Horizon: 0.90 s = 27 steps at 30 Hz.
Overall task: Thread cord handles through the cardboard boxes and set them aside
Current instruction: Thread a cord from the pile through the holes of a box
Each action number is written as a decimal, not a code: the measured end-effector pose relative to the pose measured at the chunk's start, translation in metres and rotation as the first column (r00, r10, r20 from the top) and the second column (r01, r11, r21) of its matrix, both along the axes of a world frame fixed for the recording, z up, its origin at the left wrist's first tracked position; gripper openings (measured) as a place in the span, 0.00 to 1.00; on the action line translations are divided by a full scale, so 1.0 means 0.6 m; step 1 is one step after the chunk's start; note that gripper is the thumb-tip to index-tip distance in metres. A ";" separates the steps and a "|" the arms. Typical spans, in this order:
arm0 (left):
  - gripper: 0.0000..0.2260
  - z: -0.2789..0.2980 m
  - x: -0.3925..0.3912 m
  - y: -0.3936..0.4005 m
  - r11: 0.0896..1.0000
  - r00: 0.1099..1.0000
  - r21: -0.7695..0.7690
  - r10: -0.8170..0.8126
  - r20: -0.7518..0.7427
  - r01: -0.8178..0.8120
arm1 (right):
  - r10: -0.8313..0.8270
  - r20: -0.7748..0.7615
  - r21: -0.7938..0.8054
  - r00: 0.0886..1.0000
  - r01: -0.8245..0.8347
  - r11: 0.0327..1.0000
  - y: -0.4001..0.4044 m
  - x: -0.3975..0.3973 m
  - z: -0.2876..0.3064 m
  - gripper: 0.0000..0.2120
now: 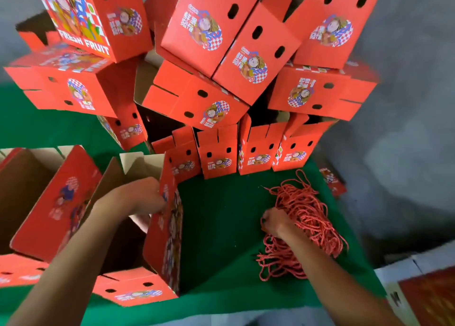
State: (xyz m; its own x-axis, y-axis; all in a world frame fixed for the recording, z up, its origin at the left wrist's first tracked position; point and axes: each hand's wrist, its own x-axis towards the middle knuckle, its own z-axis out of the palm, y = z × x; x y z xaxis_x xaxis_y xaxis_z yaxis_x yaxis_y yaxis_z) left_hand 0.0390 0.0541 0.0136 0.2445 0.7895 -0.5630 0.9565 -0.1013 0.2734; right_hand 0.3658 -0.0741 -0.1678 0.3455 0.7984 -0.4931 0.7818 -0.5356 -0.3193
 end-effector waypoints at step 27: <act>0.10 -0.045 0.063 -0.031 0.818 0.689 -0.379 0.571 0.447 -0.432 | 0.042 -0.757 0.376 0.652 0.382 0.844 0.058 -0.205 0.063 0.13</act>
